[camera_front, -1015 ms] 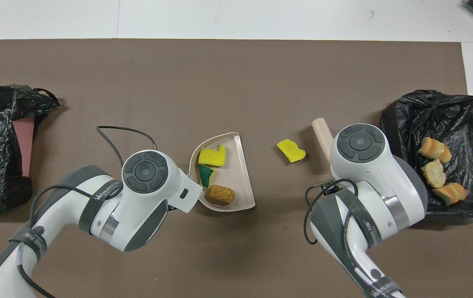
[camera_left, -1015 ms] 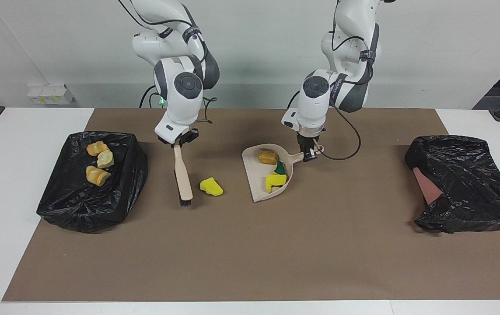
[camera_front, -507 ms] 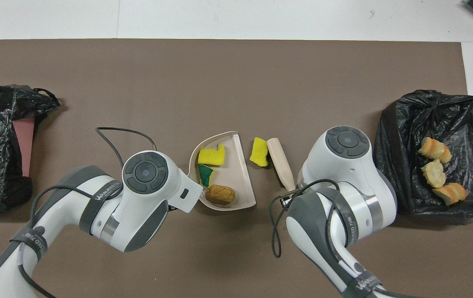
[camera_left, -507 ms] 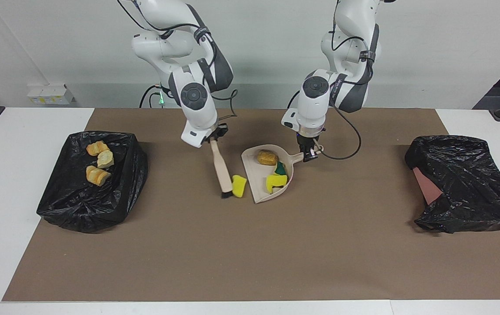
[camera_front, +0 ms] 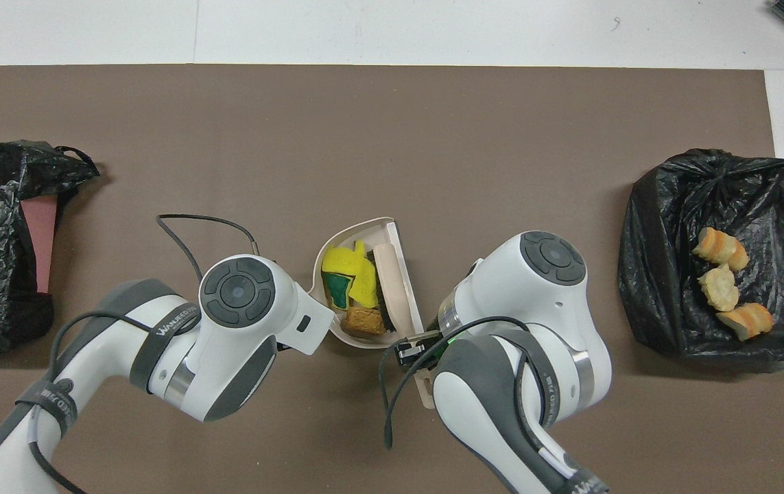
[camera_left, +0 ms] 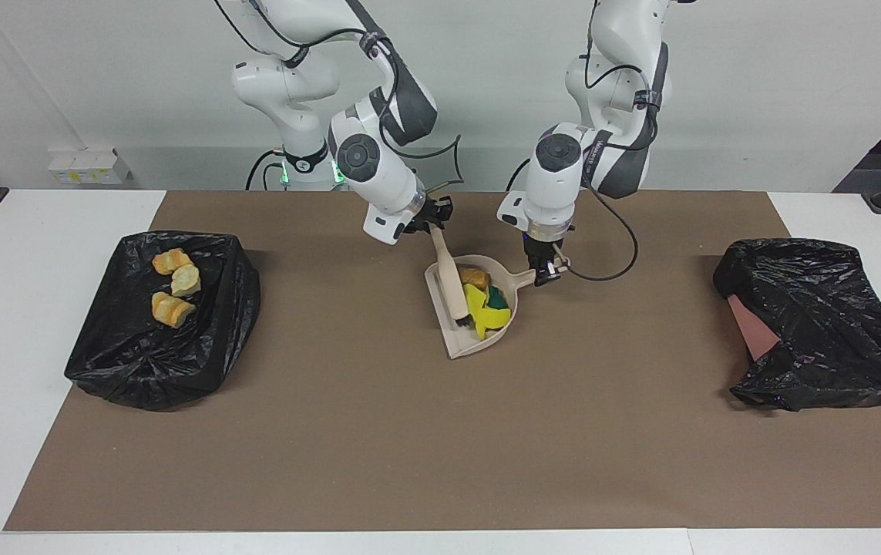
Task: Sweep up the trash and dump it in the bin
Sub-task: 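Carry the dustpan toward the other bag while the right gripper withdraws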
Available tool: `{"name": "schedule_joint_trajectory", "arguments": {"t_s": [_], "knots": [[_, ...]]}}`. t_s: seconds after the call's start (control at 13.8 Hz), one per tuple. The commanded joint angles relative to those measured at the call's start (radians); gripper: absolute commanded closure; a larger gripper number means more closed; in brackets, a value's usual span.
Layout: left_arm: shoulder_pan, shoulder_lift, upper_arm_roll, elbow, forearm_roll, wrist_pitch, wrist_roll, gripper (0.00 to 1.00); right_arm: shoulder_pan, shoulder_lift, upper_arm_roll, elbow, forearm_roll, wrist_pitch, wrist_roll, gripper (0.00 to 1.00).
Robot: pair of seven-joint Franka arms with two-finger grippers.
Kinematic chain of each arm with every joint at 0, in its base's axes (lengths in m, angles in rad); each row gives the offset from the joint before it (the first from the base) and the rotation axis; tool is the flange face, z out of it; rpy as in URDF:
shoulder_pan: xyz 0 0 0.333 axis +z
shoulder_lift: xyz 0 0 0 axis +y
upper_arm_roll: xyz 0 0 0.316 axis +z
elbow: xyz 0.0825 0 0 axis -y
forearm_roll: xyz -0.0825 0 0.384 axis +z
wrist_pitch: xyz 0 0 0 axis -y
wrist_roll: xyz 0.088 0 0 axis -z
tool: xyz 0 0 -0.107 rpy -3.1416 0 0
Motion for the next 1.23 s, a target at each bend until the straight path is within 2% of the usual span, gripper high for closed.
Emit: {"name": "schedule_joint_trajectory", "arguments": {"t_s": [0.0, 0.14, 0.36, 0.51, 0.58, 0.72, 0.94, 1.01, 1.16], "knots": [[0.036, -0.007, 0.005, -0.029, -0.001, 0.042, 0.004, 1.0, -0.039, -0.105, -0.004, -0.005, -0.105, -0.089, 0.107, 1.0], [0.08, -0.007, 0.006, -0.025, -0.076, 0.042, 0.1, 1.0, -0.037, -0.171, -0.003, -0.006, -0.169, -0.141, 0.239, 1.0], [0.148, -0.008, 0.006, -0.01, -0.179, 0.043, 0.229, 1.0, -0.031, -0.222, 0.002, -0.014, -0.199, -0.213, 0.274, 1.0], [0.2, -0.018, 0.006, 0.01, -0.185, 0.027, 0.274, 1.0, -0.01, -0.279, 0.009, -0.083, -0.197, -0.213, 0.296, 1.0], [0.226, -0.019, 0.006, 0.016, -0.199, 0.024, 0.292, 1.0, 0.042, -0.296, 0.01, -0.114, -0.191, -0.201, 0.33, 1.0], [0.26, -0.019, 0.006, 0.05, -0.208, -0.011, 0.31, 1.0, 0.116, -0.284, 0.01, -0.134, -0.173, -0.138, 0.417, 1.0], [0.309, -0.005, 0.017, 0.149, -0.197, -0.074, 0.476, 1.0, 0.252, -0.192, 0.01, -0.158, -0.157, 0.021, 0.566, 1.0], [0.351, -0.001, 0.015, 0.171, -0.197, -0.104, 0.491, 1.0, 0.272, -0.192, 0.01, -0.201, -0.157, 0.1, 0.576, 1.0], [0.39, 0.002, 0.017, 0.205, -0.197, -0.132, 0.531, 1.0, 0.304, -0.209, 0.01, -0.266, -0.159, 0.181, 0.577, 1.0]]}}
